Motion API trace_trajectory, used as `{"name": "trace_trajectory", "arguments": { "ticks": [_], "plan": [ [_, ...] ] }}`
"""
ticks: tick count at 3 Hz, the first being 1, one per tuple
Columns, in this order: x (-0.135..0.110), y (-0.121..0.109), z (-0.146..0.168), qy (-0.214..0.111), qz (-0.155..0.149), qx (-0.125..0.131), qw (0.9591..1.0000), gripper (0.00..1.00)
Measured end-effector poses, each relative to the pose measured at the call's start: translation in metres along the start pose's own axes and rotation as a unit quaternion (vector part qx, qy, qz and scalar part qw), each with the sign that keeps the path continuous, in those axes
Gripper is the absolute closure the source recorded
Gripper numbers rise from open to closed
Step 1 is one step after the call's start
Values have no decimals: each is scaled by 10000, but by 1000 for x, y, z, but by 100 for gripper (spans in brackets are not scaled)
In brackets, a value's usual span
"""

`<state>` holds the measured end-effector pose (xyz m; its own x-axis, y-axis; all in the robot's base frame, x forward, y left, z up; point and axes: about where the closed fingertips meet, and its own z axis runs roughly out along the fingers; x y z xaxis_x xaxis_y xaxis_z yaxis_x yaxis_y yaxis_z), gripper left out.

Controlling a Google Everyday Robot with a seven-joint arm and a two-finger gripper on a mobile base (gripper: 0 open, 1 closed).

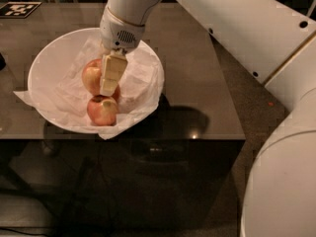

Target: Pick apple from white bowl

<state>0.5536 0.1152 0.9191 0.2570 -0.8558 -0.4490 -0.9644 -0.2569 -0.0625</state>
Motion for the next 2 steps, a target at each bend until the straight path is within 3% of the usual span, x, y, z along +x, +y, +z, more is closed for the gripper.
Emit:
{"name": "trace_trajectory", "arguments": {
  "ticks": [2],
  "plan": [
    [0,0,0,-1,-1,1,10000,84]
  ]
}}
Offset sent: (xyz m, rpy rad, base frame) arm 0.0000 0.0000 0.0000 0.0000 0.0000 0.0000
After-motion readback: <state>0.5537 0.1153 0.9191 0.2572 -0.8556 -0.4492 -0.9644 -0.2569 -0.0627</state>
